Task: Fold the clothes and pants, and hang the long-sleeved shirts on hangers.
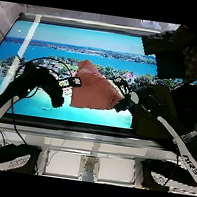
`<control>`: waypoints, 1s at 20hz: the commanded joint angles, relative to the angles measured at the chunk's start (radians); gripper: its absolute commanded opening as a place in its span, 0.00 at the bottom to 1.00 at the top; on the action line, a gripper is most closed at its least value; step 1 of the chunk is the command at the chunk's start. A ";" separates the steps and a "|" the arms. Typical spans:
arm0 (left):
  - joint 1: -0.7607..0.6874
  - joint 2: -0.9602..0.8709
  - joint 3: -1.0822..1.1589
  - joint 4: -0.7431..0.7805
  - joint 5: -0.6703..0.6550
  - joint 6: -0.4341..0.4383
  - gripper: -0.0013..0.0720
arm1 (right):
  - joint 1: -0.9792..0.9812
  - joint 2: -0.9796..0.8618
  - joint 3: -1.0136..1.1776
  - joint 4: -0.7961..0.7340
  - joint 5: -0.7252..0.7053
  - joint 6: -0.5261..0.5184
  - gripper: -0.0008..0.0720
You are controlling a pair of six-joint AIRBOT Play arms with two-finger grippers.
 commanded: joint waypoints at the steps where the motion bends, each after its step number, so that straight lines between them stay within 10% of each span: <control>1: -0.062 -0.070 -0.013 0.056 -0.124 0.103 0.44 | -0.002 0.001 0.003 0.016 0.014 -0.002 0.05; 20: -0.112 -0.217 -0.013 -0.031 -0.230 0.140 0.50 | -0.002 0.001 0.003 0.053 0.035 0.001 0.05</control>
